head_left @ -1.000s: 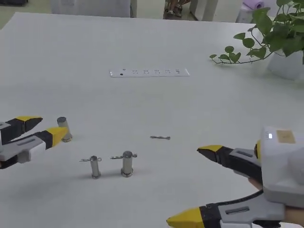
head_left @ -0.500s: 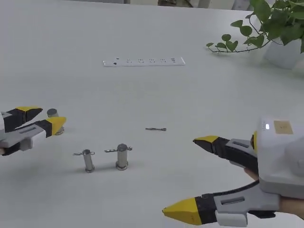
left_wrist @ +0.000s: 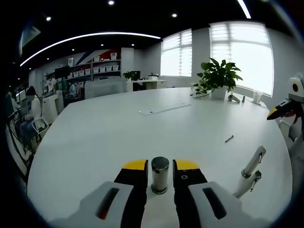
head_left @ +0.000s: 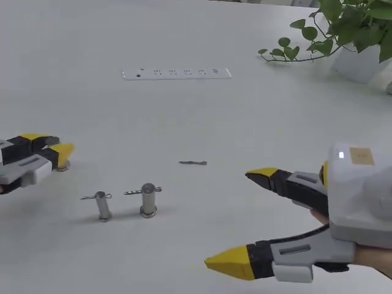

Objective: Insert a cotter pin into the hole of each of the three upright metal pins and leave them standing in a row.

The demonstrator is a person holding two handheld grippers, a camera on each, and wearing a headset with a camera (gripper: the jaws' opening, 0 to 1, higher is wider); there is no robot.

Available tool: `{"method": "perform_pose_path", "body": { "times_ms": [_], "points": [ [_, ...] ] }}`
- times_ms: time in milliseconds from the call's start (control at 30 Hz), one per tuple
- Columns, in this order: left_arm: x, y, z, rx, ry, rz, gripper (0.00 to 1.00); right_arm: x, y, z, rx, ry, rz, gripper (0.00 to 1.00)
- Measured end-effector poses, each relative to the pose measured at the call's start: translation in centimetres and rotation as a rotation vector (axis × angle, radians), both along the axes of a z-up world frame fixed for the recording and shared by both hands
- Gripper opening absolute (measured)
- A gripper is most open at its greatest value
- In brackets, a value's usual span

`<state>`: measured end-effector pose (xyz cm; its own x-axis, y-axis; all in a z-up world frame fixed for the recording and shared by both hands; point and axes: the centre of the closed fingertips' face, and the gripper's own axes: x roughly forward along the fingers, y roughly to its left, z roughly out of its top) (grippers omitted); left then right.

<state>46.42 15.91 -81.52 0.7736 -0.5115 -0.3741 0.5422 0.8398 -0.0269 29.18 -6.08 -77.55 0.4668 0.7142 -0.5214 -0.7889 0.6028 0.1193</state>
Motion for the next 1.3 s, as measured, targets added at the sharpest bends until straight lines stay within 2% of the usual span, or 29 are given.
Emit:
{"method": "perform_pose_path", "body": {
  "times_ms": [167,500,833,1033,1300],
  "points": [
    [0.00,0.04,-0.37,0.007,0.007,-0.006,0.12,0.15,-0.23,-0.09,-0.002,0.001,-0.009,0.95],
    [0.04,0.02,-0.35,-0.001,0.009,-0.022,0.12,0.11,-0.07,-0.28,-0.007,0.006,-0.006,0.95],
    [0.13,0.05,-0.37,0.004,-0.002,-0.040,0.11,0.03,0.03,-0.30,-0.012,0.006,-0.006,0.95],
    [-0.21,0.02,-0.35,0.013,0.002,-0.056,0.11,0.02,-0.02,-0.20,-0.017,0.002,-0.007,0.95],
    [-0.78,0.45,0.55,0.007,-0.013,-0.065,0.11,-0.12,0.11,-0.13,-0.021,0.001,-0.002,0.95]
  ]
}}
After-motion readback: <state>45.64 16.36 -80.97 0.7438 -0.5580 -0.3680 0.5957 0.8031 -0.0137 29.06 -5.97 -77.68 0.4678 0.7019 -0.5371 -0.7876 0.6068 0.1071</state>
